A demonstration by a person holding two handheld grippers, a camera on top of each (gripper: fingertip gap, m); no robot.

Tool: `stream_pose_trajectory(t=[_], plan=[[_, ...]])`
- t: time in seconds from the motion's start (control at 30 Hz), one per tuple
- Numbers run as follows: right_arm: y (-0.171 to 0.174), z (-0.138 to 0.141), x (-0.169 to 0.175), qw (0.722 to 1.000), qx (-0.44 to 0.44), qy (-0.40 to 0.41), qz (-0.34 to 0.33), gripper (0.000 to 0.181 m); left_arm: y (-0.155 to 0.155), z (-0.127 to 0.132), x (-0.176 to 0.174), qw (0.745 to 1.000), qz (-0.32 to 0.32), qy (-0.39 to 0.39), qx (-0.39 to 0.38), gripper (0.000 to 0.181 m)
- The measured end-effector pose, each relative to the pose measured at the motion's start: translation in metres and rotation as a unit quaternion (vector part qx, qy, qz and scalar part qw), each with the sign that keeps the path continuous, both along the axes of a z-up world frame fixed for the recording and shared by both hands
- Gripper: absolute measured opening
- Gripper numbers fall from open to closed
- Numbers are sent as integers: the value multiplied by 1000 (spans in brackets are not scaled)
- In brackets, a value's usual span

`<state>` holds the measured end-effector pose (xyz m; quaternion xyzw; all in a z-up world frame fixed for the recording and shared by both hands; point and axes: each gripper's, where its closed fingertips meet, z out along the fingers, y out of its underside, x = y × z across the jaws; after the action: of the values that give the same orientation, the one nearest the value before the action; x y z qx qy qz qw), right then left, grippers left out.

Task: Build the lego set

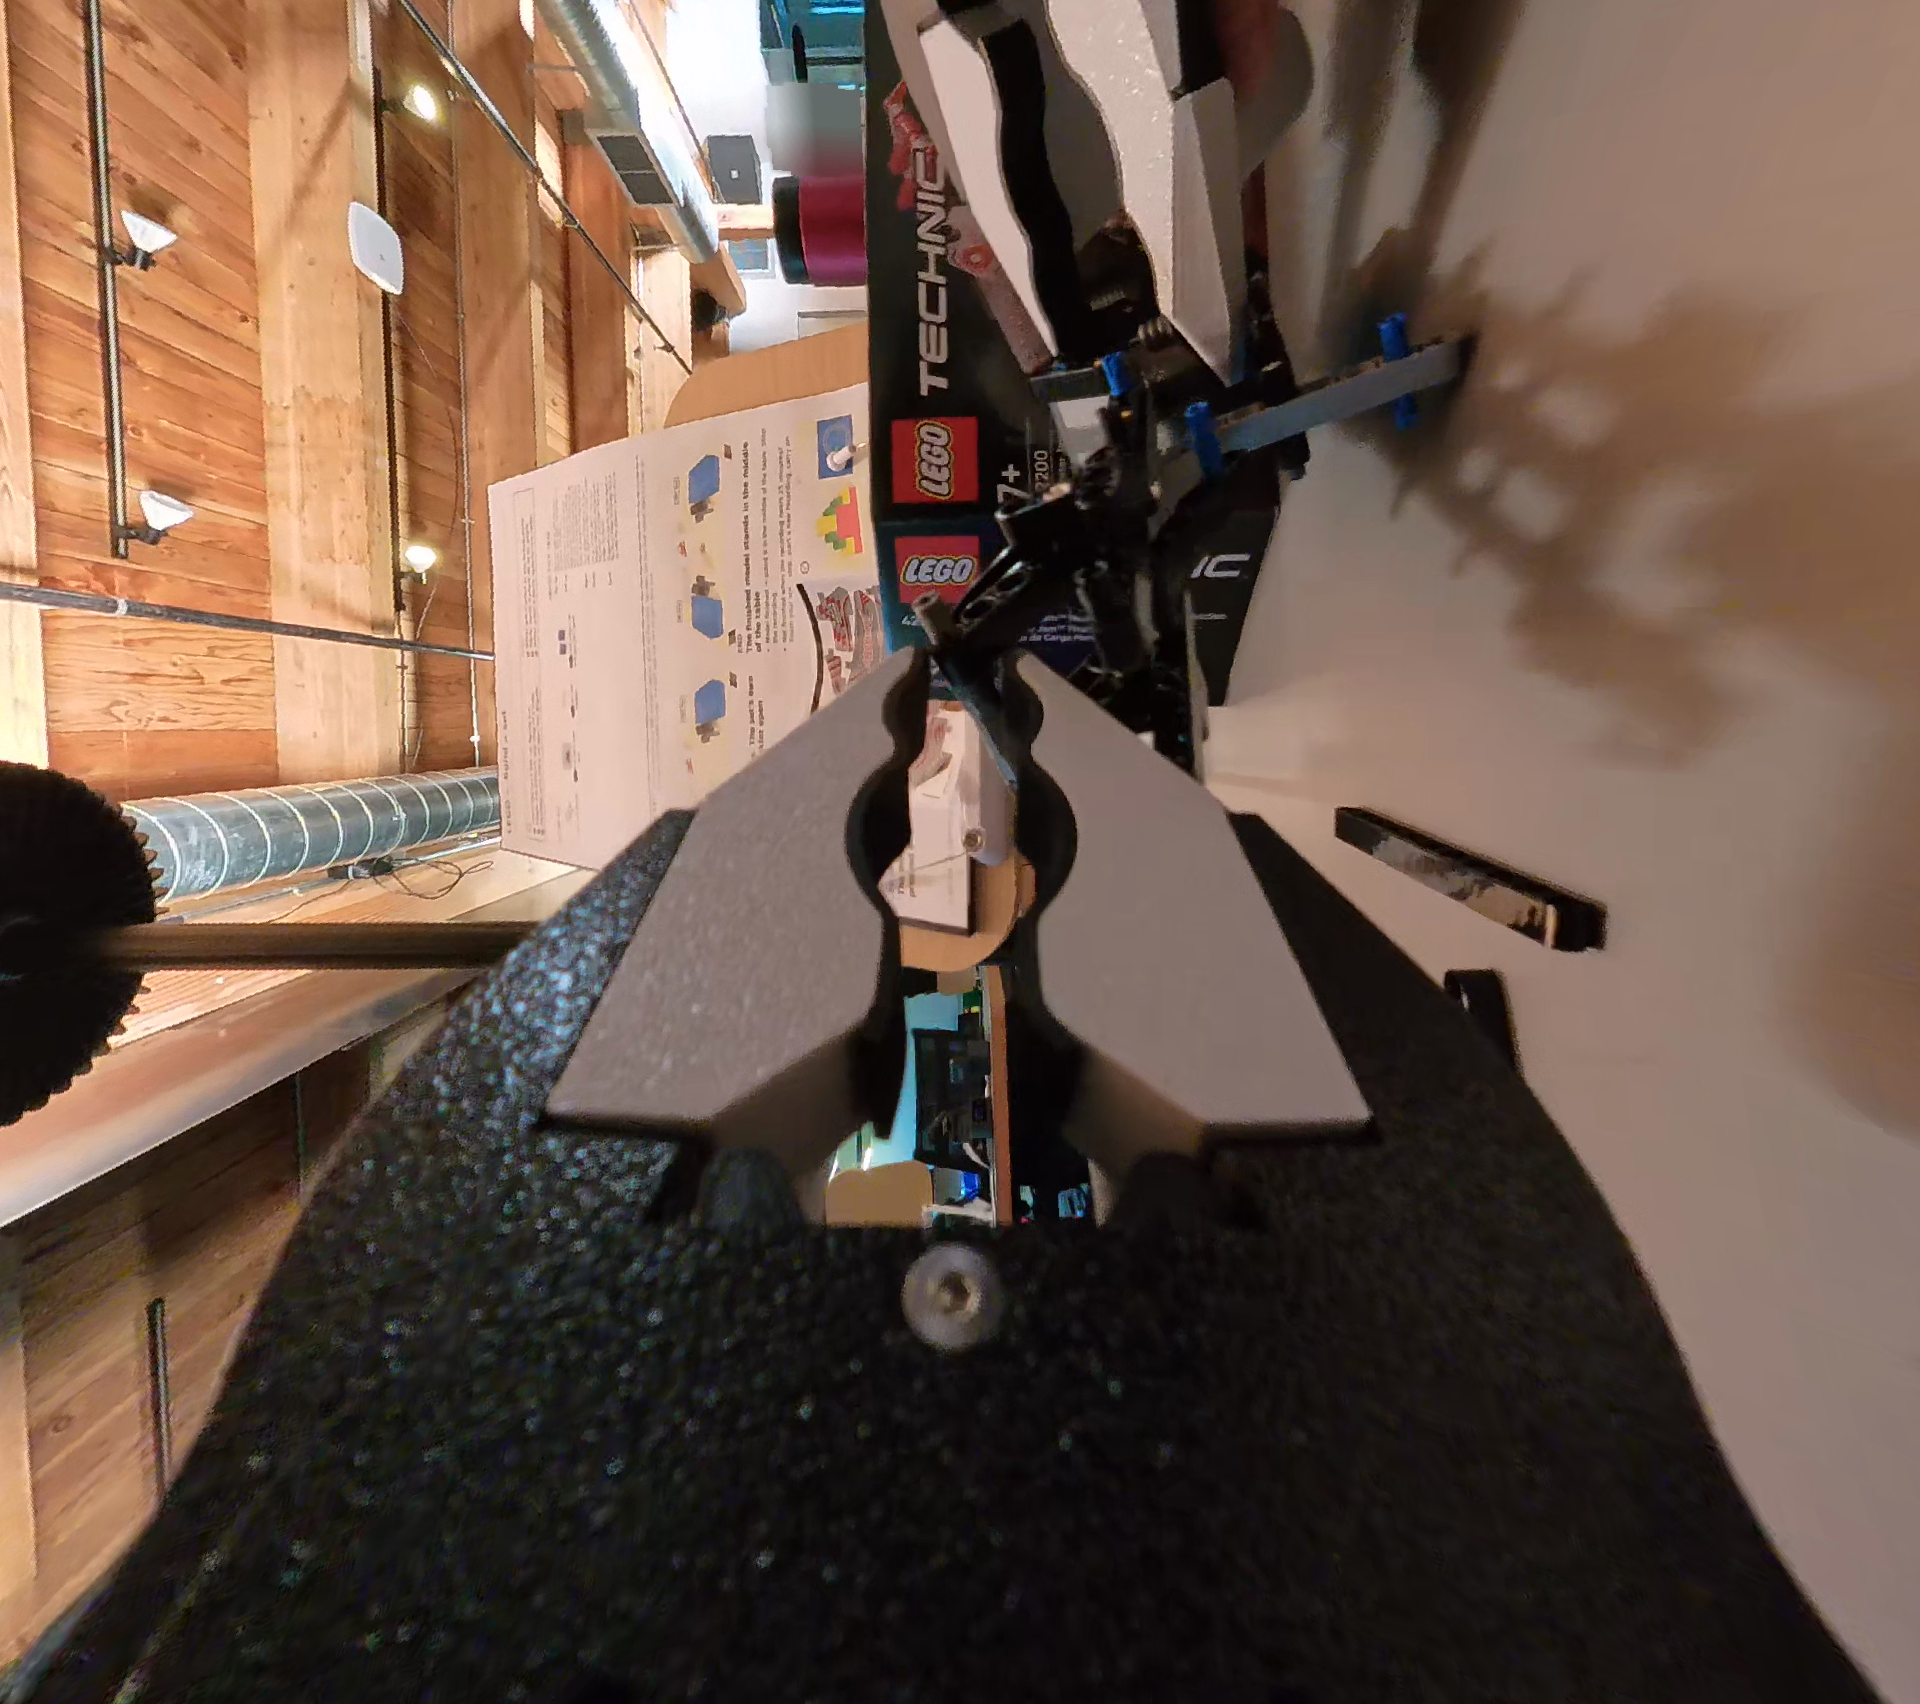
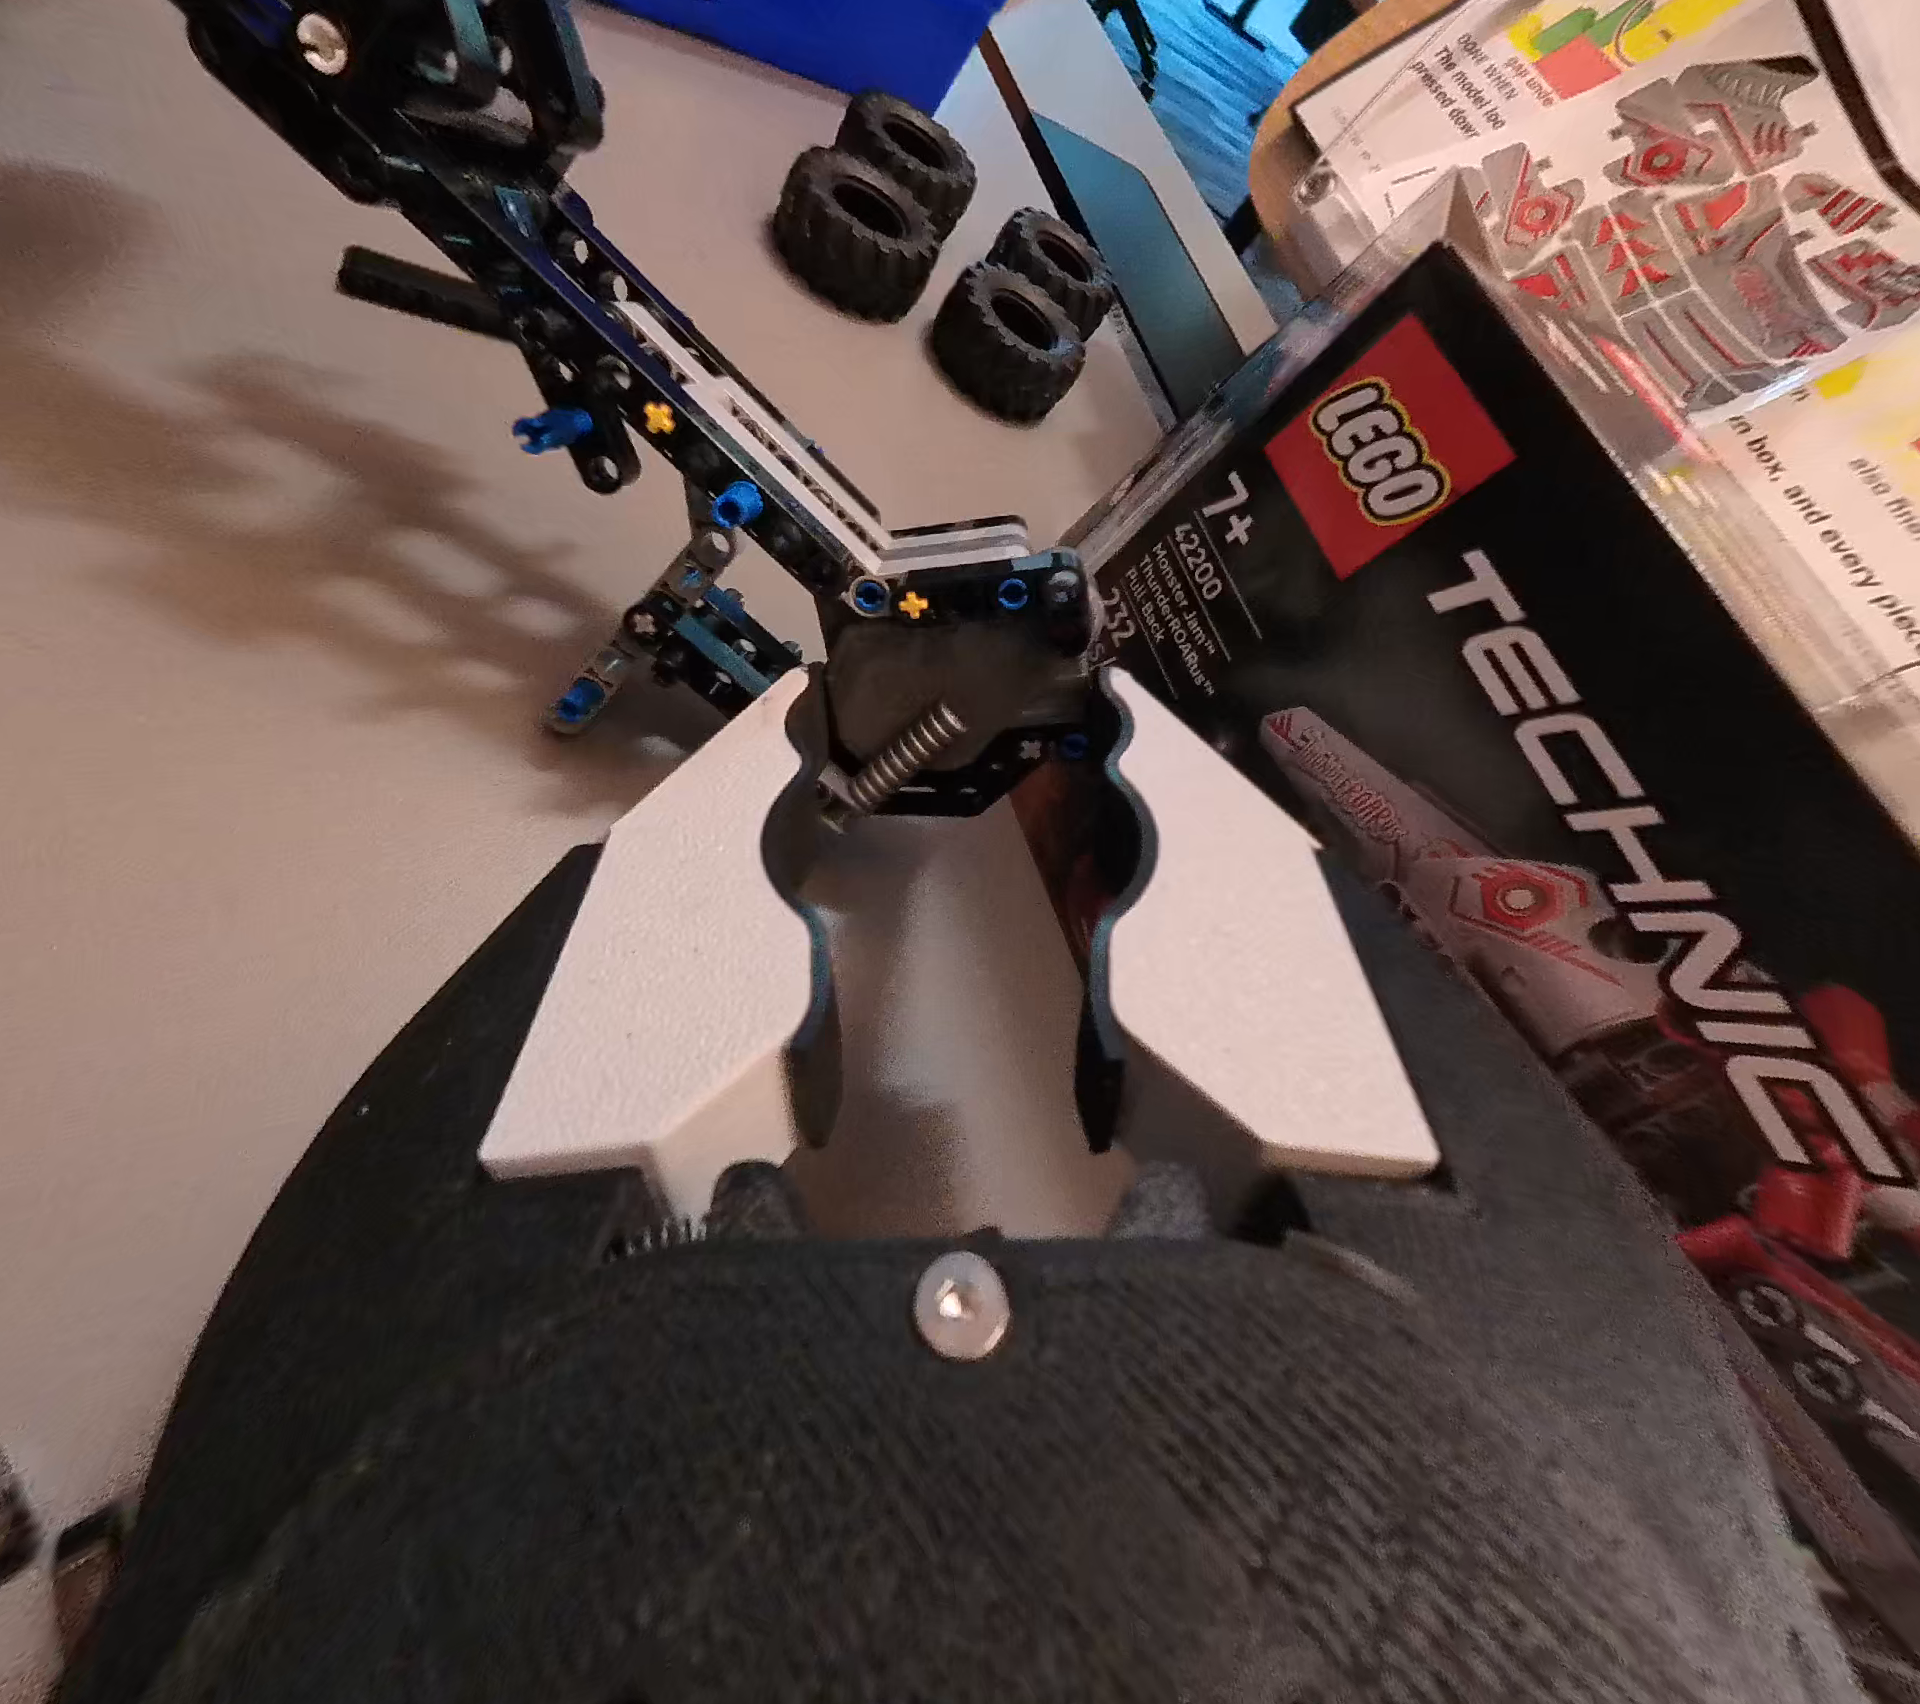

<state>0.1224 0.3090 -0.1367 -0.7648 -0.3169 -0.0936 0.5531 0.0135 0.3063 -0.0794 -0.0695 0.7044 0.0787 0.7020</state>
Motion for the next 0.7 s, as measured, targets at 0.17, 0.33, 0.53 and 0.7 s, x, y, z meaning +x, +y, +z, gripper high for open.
stream_pose_trajectory(t=[0.17,0.33,0.53,0.7], plan=[[-12,4,1,998,6,-32,-45,48,4,0,0,1000,12,-4,-5,19],[-30,4,11,994,4,-31,-109,48,5,0,1,999,11,-8,-45,28],[-60,-1,35,977,23,28,-209,48,11,0,0,988,11,-15,-156,34],[-71,-5,46,968,6,40,-247,48,-10,-11,7,944,-46,12,-328,35]])
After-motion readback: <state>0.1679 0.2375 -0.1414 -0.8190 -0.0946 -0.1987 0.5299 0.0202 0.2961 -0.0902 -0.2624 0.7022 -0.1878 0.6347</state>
